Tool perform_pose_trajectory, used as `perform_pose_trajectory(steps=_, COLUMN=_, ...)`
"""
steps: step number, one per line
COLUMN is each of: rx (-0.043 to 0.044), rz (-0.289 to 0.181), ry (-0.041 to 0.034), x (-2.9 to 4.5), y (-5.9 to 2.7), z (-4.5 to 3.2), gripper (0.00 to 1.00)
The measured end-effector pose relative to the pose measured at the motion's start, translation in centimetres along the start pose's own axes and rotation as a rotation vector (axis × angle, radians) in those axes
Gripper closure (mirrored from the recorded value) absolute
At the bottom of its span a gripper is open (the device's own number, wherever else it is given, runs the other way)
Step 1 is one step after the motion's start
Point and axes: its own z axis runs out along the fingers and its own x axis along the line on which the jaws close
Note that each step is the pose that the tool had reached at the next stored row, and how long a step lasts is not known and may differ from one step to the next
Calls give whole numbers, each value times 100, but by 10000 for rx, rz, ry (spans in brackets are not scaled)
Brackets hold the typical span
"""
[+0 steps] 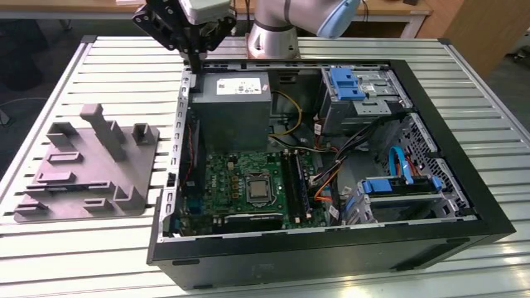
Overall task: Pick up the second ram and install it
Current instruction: 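Reach for the second ram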
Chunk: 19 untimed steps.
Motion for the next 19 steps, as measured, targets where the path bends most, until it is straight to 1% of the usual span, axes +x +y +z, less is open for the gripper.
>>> perform_pose_trajectory(steps=8, rx=-1, rz=-1, ry=-1, x=196, y=-10, z=-1, gripper=90)
perform_pose_trajectory(steps=19, rx=-1, rz=0, ry=-4, x=527, y=-26, z=0, gripper=90)
